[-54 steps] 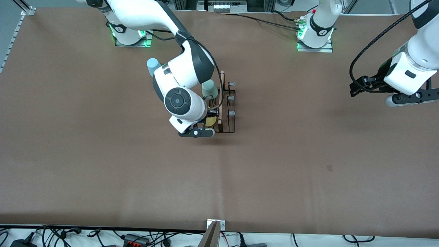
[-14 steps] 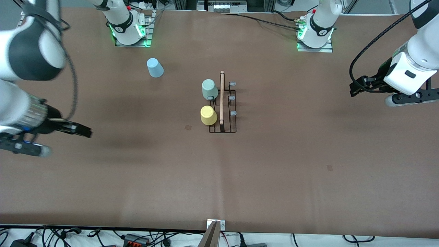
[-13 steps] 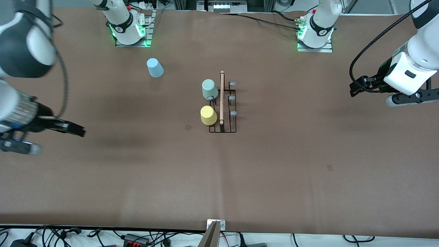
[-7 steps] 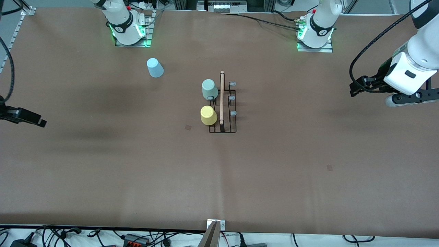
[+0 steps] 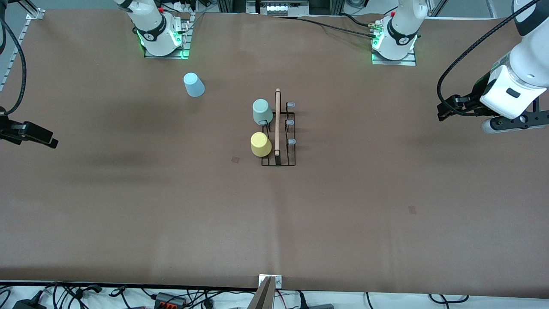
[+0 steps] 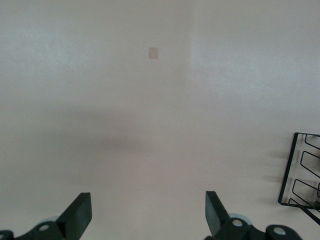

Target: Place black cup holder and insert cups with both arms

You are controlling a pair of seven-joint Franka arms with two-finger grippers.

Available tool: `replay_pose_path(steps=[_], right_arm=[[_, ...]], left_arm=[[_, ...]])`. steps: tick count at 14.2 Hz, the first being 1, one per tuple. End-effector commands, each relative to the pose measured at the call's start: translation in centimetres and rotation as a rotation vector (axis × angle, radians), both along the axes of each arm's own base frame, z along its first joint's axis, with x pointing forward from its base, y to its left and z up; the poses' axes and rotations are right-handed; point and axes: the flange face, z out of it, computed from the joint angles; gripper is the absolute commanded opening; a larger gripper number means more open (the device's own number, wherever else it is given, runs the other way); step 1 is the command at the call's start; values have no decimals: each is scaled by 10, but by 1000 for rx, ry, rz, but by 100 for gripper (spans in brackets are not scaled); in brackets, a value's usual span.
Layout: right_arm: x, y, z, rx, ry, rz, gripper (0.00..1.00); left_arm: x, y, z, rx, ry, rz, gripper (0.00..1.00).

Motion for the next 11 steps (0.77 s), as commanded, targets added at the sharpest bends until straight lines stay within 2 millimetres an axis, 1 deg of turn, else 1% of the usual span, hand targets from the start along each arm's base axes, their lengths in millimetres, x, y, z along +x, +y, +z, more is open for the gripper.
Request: replay_pose_path(steps=[1,2,4,7,9,11], right_arm=[[-42,0,-2,-42,-42,33,100],[-54,2,-6,-44,-39,36,100],[-65,3,-11,-42,-15,38,100],[-70,3,-11,-36,26,40,100],[-70,4,-6,-39,17,43,100],[-71,4,-8,-32,38,40,100]], left_arm=[[-2,1,7,9,1,3,100],[-2,1,7,9,1,3,100],[-2,1,7,9,1,3,100],[-2,1,7,9,1,3,100],[-2,1,7,9,1,3,100],[-2,1,7,9,1,3,100]])
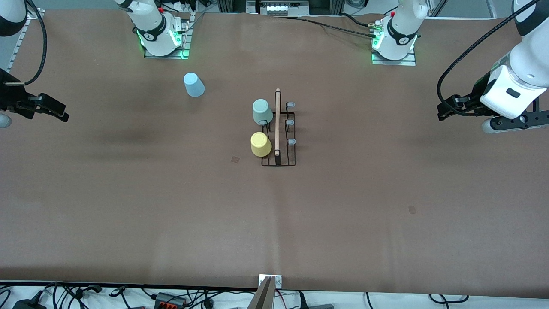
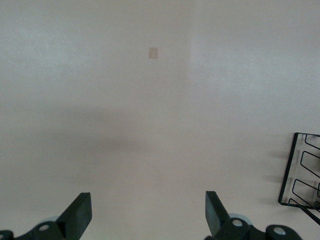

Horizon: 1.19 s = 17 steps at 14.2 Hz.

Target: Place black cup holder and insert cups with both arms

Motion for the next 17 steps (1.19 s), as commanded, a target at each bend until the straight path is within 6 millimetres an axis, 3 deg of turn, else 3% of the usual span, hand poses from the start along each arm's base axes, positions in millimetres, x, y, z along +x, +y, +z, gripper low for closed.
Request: replay_pose_path(steps=[1,11,14,17], right_arm=[[-6,3,4,-9,25,23,100],[-3,6,7,-3,1,22,100],[-3,15,9,0,-4,32,100],[-6,10,8,1,7,27,100]], left_arm=[[-2,1,7,9,1,5,100],[-2,1,7,9,1,3,100],[-2,1,7,9,1,5,100],[-2,1,7,9,1,5,100]])
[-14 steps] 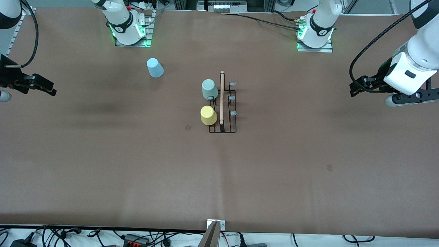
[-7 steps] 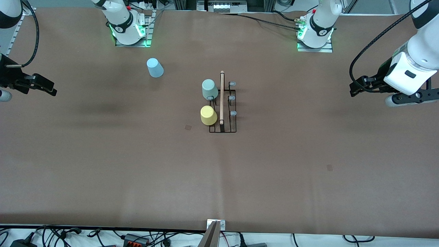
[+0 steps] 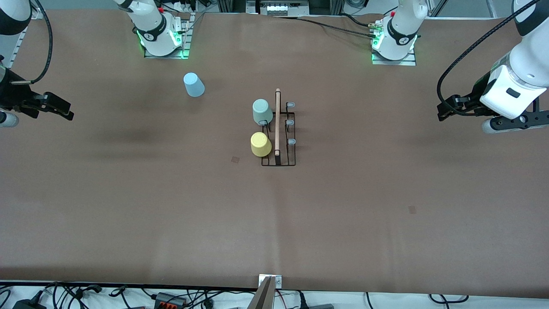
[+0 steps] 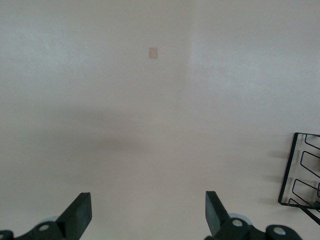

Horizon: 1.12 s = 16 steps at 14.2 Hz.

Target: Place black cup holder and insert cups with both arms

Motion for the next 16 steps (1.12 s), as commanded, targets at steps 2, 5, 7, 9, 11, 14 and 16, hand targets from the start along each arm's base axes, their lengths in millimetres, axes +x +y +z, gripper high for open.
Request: replay_pose_path(steps=[2,5,7,9,11,14,16], right_arm=[[-8,-2,9,0,-2,5,100],[-16,-1,13,2,18,6,100],[-16,-1,14,2,15,6,100],[-16,0,14,2,16,8,100],[-16,0,14,1,13,8,100],[-14,0,15,1,1,8,100],[-15,0,14,1,2,8,100]], left_arm=[[-2,1,7,9,1,3,100],[-2,1,7,9,1,3,100],[-2,1,7,9,1,3,100],[-2,1,7,9,1,3,100],[-2,2,7,9,1,5,100],[-2,1,7,9,1,3,100],[-2,1,7,9,1,3,100]])
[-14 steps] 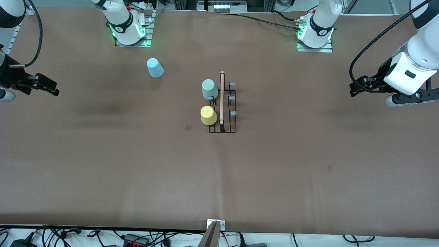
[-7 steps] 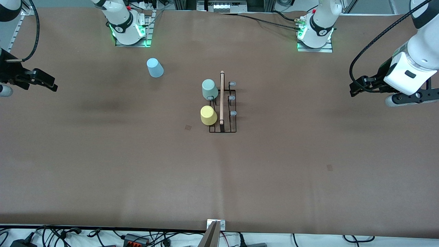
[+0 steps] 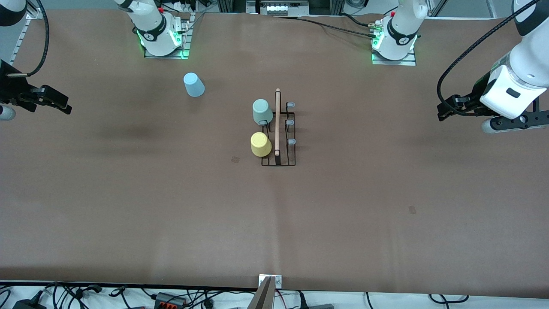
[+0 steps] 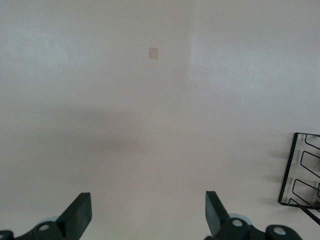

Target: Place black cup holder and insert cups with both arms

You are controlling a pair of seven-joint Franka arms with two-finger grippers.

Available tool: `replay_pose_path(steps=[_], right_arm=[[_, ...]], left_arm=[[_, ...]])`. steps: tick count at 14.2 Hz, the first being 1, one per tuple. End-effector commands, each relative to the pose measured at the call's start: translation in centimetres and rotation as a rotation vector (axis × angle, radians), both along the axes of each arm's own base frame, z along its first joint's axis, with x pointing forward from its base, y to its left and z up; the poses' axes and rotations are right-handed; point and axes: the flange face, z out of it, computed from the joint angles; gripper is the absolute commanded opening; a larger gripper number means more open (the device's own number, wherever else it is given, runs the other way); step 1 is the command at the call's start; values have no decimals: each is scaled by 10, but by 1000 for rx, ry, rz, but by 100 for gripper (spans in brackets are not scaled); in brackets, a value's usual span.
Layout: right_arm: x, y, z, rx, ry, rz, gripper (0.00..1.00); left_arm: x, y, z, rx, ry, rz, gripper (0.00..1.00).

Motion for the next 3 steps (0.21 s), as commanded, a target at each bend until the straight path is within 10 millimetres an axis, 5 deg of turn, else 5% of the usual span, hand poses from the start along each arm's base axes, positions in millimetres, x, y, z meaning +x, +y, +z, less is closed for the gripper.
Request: replay_pose_path(steps=[1,3], right_arm=[[-5,2,4,0,-9,12,100],[-4,2,4,0,-12,12,100]], left_arm=[[-2,1,7,9,1,3,100],[-2,1,7,9,1,3,100]])
